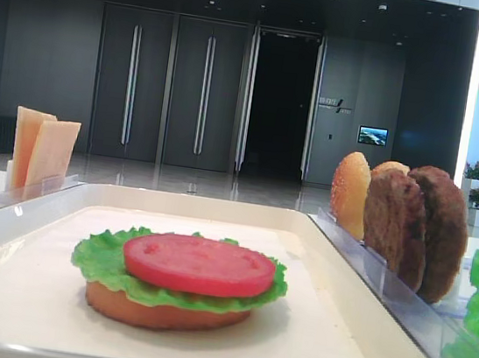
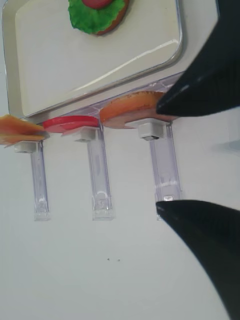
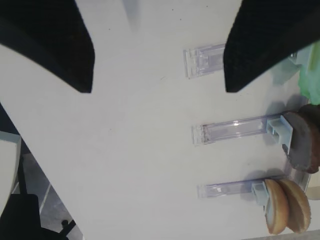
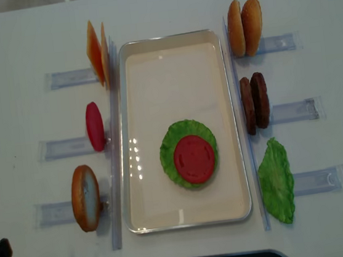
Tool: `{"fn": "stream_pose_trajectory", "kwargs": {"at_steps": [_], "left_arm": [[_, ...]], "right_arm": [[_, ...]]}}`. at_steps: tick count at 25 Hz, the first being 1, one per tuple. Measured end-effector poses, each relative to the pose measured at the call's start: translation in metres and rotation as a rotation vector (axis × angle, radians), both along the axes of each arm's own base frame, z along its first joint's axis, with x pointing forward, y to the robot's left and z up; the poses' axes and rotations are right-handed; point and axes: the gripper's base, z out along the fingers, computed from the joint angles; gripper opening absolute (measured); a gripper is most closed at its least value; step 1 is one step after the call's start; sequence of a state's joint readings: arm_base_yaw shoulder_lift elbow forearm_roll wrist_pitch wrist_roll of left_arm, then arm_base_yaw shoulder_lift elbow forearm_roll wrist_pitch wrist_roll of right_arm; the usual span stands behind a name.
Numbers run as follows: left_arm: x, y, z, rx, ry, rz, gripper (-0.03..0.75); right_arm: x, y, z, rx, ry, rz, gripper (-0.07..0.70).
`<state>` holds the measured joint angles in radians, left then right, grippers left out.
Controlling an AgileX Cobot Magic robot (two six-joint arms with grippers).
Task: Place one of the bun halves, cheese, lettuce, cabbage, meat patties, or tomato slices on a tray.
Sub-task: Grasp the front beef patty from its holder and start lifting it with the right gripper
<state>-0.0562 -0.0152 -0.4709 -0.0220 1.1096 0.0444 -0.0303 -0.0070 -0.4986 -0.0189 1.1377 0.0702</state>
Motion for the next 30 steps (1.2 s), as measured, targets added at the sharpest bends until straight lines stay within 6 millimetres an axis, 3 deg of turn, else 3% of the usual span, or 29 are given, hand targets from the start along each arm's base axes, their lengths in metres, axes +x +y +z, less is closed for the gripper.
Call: {"fn": "stream_pose_trajectory", "kwargs": {"at_steps": [30], "left_arm": [[0.0000,0.0003,0.0000,0.003,0.000,0.002,0.410]], "right_arm": [[0.0000,0.0000,0.0000,-0.001,0.000,0.000,0.539]]}}
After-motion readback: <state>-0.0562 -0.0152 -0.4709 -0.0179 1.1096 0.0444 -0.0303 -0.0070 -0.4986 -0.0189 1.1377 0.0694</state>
